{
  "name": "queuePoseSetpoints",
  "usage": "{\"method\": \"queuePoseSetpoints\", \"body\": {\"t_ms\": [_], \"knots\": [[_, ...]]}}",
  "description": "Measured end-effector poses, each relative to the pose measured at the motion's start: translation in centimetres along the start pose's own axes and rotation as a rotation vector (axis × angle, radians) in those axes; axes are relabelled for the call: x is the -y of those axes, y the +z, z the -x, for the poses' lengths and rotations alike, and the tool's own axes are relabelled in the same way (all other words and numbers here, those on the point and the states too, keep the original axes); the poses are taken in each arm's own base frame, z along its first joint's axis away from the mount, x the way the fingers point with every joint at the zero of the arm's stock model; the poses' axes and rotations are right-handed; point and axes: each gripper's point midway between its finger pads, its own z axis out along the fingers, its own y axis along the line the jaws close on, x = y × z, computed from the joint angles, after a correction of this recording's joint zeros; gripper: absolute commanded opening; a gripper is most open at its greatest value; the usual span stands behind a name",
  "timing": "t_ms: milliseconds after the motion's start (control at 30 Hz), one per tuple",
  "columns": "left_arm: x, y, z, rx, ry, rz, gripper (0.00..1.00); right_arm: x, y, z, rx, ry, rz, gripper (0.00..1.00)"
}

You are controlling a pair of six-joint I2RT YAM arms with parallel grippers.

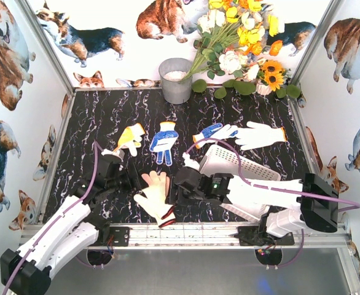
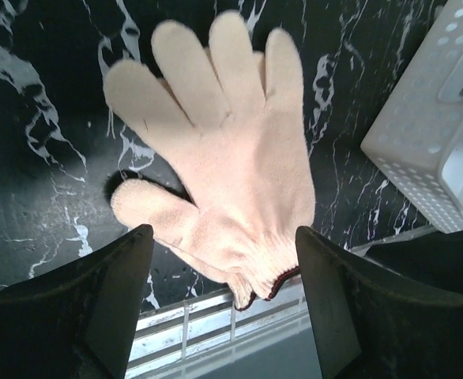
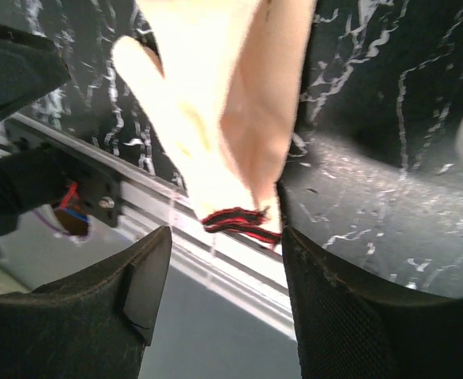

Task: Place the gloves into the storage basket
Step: Pair the glove with the glove.

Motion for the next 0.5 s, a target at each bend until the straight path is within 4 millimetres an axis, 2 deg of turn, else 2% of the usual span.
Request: {"method": "queuePoseSetpoints", "body": {"t_ms": [233, 400, 500], "knots": [[-0.9, 1.1, -3.8, -0.130, -0.080, -0.037, 0.60, 2.3, 0.1, -0.3, -0.035, -0.164, -0.105, 0.55], [0.2, 1.2, -5.1, -0.179, -0.131, -0.127, 0.54, 2.4, 0.5, -0.2, -0.075, -0.201, -0.084, 0.55], [0.0, 1.5, -6.2, -0.219, -0.164, -0.145, 0.51, 1.7, 0.9, 0.4, -0.087, -0.181, -0.036, 0.51]]}}
